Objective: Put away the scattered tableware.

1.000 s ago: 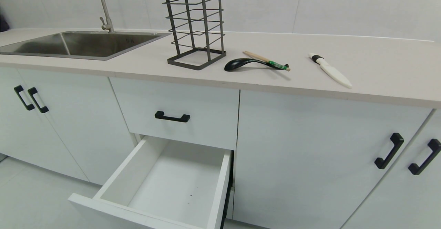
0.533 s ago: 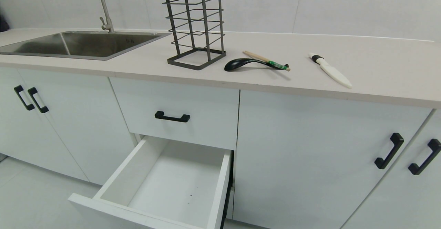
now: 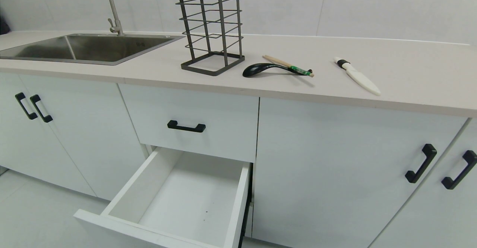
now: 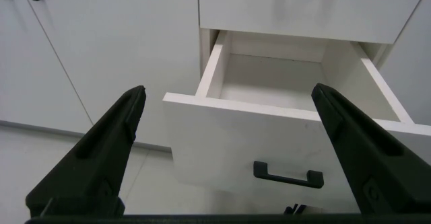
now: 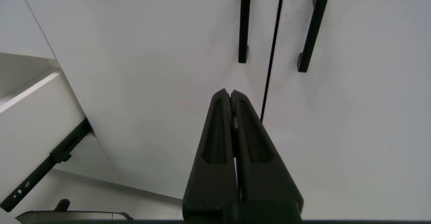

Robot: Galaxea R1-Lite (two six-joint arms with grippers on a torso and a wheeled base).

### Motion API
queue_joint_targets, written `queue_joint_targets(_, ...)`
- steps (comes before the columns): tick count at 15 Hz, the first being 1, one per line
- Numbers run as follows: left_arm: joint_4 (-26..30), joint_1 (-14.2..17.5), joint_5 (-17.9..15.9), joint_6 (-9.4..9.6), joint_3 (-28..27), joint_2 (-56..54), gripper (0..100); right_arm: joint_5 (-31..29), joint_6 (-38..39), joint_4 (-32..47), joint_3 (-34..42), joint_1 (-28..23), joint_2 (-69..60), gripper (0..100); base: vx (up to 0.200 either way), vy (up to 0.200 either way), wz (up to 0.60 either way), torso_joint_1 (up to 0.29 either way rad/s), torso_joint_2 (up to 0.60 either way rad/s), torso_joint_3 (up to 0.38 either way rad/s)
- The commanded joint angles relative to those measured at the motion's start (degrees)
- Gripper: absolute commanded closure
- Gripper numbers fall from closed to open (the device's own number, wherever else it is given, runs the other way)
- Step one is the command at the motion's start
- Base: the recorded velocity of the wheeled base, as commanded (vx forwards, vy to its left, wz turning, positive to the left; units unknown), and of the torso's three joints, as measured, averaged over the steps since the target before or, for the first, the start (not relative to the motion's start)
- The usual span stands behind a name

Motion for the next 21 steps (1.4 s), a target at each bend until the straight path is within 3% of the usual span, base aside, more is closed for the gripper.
queue_joint_targets(1, -0.01, 0.02, -0.02, -0.02, 0.00, 0.07, 0, 0.12, -0.03, -0.01, 0.07, 0.02, 0.09, 100, 0.000, 0.000, 0.00, 0.000, 0.00, 0.000)
queue_joint_targets(13, -0.01, -0.06, -0.02, -0.02, 0.00, 0.07, 0, 0.03, -0.03, -0.01, -0.02, 0.02, 0.09, 100, 0.000, 0.000, 0.00, 0.000, 0.00, 0.000)
queue_joint_targets(16, -0.01, -0.06, -0.02, -0.02, 0.00, 0.07, 0, 0.03, -0.21, -0.01, 0.07, 0.02, 0.09, 100, 0.000, 0.000, 0.60, -0.001, 0.00, 0.002)
queue_joint_targets(21, -0.01, 0.02, -0.02, -0.02, 0.00, 0.07, 0, 0.03, -0.03, -0.01, -0.02, 0.02, 0.09, 100, 0.000, 0.000, 0.00, 0.000, 0.00, 0.000)
